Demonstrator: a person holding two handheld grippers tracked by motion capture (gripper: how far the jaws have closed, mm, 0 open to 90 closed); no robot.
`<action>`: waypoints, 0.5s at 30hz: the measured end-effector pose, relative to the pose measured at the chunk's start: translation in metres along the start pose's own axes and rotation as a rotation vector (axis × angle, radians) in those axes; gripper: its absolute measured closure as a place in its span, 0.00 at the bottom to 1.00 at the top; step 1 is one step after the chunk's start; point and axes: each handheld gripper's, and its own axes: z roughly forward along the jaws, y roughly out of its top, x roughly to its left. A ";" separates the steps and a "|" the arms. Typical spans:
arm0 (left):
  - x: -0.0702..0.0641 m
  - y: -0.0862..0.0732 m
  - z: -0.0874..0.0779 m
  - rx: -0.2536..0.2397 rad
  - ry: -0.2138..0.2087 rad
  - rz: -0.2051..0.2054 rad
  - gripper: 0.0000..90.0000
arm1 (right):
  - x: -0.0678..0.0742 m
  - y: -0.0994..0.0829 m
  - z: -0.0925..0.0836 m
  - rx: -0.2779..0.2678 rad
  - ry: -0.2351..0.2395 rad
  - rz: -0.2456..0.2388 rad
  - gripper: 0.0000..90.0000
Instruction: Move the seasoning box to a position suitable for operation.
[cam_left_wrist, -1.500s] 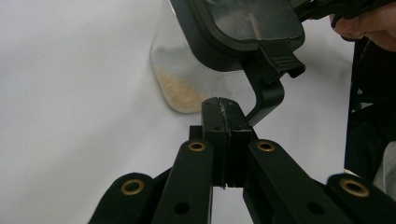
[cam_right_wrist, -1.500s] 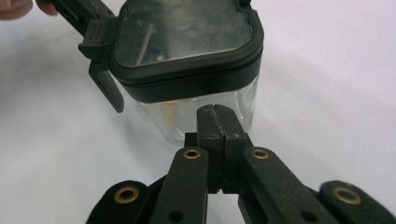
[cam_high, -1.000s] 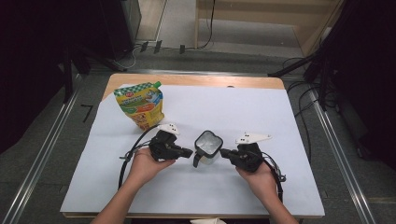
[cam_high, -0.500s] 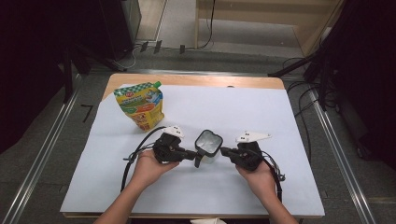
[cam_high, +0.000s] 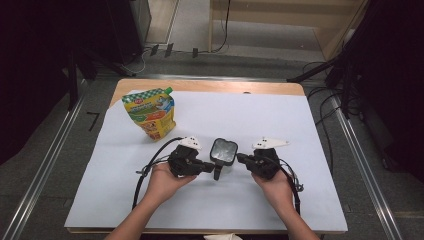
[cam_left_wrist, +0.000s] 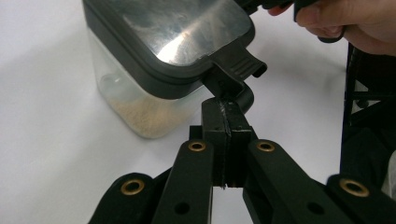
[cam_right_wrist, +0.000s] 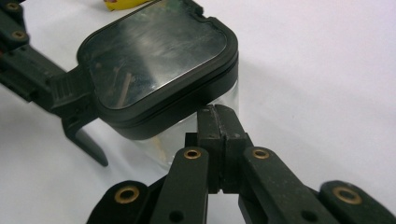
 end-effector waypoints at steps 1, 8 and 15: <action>-0.002 0.000 0.002 -0.004 -0.002 -0.002 1.00 | -0.001 0.001 0.001 -0.003 -0.009 0.002 1.00; -0.011 0.002 0.011 -0.019 -0.002 0.011 1.00 | -0.003 0.002 0.005 -0.011 -0.030 0.007 1.00; -0.017 0.004 0.019 -0.023 -0.050 0.013 1.00 | -0.005 0.003 0.006 -0.001 -0.027 0.009 1.00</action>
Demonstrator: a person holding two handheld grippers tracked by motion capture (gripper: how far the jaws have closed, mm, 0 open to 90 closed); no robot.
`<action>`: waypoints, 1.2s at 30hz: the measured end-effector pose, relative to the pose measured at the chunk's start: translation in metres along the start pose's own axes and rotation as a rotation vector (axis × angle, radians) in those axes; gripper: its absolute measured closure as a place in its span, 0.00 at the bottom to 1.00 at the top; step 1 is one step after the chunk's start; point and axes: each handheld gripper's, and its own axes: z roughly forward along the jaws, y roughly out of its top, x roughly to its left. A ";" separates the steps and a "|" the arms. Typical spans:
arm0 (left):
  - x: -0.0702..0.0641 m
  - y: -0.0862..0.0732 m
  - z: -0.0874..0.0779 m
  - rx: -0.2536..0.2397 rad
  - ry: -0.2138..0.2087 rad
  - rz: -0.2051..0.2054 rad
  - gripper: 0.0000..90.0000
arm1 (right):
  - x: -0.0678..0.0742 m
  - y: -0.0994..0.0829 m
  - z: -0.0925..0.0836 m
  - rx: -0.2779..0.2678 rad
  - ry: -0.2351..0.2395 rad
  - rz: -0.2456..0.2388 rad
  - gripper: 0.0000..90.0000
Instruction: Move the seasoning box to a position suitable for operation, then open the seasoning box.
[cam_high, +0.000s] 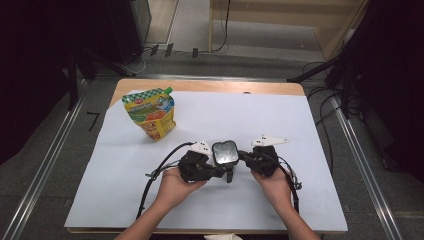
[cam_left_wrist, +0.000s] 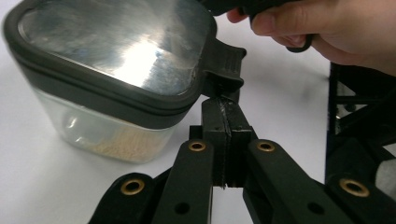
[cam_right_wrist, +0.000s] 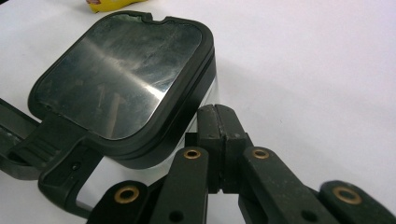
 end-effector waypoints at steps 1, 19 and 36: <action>0.000 0.000 -0.002 0.009 -0.008 -0.004 1.00 | -0.001 0.000 -0.003 -0.004 -0.001 0.005 1.00; 0.022 -0.007 -0.053 0.006 -0.014 -0.080 0.84 | 0.017 -0.008 -0.051 0.003 0.081 0.010 1.00; 0.038 -0.014 -0.053 0.038 -0.009 -0.091 0.56 | 0.049 -0.023 -0.041 0.066 0.144 -0.046 1.00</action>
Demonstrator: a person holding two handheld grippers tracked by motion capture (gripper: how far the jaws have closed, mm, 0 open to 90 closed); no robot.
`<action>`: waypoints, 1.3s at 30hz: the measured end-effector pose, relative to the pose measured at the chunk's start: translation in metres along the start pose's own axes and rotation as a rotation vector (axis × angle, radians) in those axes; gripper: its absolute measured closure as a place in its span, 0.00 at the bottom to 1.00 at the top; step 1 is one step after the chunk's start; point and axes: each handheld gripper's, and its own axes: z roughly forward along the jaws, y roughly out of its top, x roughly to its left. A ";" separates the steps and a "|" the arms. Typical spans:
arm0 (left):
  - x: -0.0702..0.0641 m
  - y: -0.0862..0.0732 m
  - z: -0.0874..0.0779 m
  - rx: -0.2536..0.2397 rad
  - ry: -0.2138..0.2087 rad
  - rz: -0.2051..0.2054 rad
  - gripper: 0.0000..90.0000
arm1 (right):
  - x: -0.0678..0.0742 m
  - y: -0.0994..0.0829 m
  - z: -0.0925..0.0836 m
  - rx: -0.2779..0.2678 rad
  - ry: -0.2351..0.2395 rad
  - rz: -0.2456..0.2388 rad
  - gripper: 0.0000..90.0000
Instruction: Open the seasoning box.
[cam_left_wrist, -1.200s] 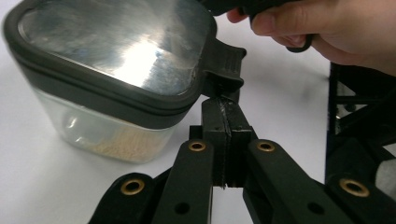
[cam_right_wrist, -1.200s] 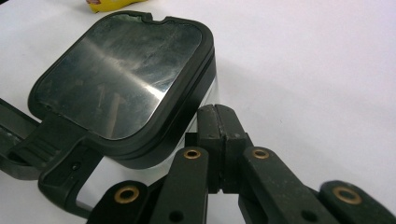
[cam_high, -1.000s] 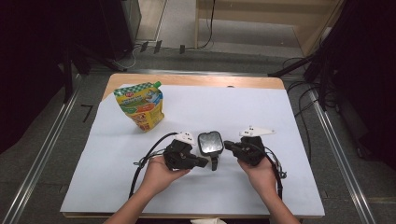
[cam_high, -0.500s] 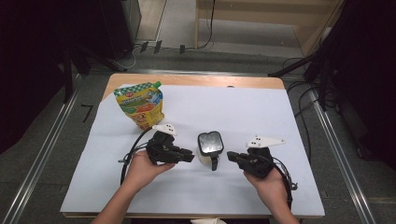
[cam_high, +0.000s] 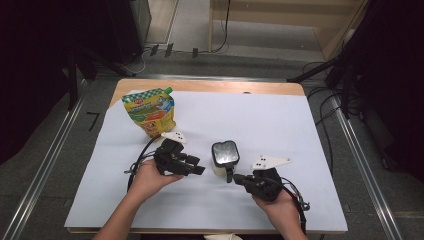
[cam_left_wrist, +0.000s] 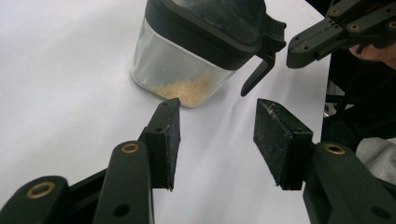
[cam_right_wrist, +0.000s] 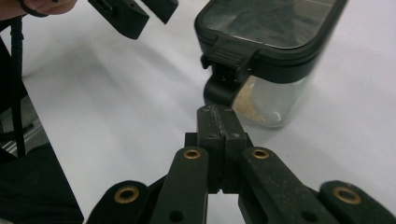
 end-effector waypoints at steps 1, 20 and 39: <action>0.000 0.000 0.000 -0.004 -0.010 0.000 0.55 | 0.001 0.000 0.001 0.003 0.001 -0.003 1.00; 0.008 -0.003 -0.005 -0.032 0.024 -0.013 0.50 | 0.011 0.001 0.039 0.055 0.035 -0.043 1.00; 0.011 -0.002 -0.005 -0.041 0.031 -0.024 0.49 | -0.004 0.000 0.031 0.055 0.011 -0.001 1.00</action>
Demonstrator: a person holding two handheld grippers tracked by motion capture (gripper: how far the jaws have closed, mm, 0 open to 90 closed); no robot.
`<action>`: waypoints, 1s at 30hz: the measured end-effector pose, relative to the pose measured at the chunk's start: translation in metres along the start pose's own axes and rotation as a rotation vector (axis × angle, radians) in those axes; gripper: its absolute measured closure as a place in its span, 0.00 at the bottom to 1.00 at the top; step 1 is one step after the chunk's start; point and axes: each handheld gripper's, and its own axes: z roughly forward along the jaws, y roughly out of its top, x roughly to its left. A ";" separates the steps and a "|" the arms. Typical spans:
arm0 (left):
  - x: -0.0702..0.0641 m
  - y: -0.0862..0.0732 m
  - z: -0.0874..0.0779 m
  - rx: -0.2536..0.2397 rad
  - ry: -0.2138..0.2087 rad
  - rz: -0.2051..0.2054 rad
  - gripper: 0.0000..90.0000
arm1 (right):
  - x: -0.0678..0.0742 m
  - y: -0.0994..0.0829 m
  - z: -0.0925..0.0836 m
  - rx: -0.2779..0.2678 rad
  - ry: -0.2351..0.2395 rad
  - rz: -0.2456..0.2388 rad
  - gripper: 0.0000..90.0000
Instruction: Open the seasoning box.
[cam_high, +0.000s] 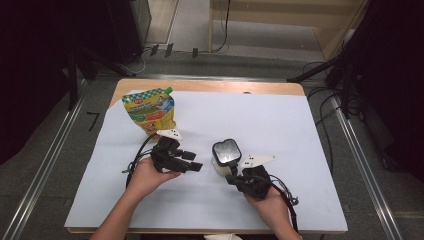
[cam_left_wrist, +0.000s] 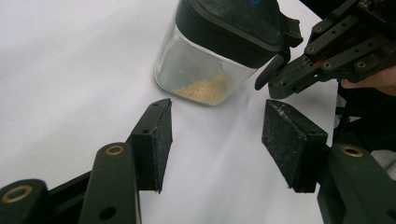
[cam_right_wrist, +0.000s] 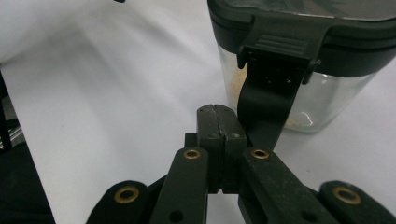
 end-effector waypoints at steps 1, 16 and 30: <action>0.000 0.000 0.000 -0.002 -0.001 -0.005 0.49 | -0.001 0.000 0.000 -0.001 -0.002 0.000 1.00; -0.001 0.000 0.001 0.012 0.001 -0.001 0.48 | -0.017 -0.004 -0.012 -0.015 -0.030 0.047 1.00; -0.002 0.000 0.006 0.026 -0.005 0.003 0.46 | -0.038 -0.006 -0.026 -0.028 -0.064 0.103 1.00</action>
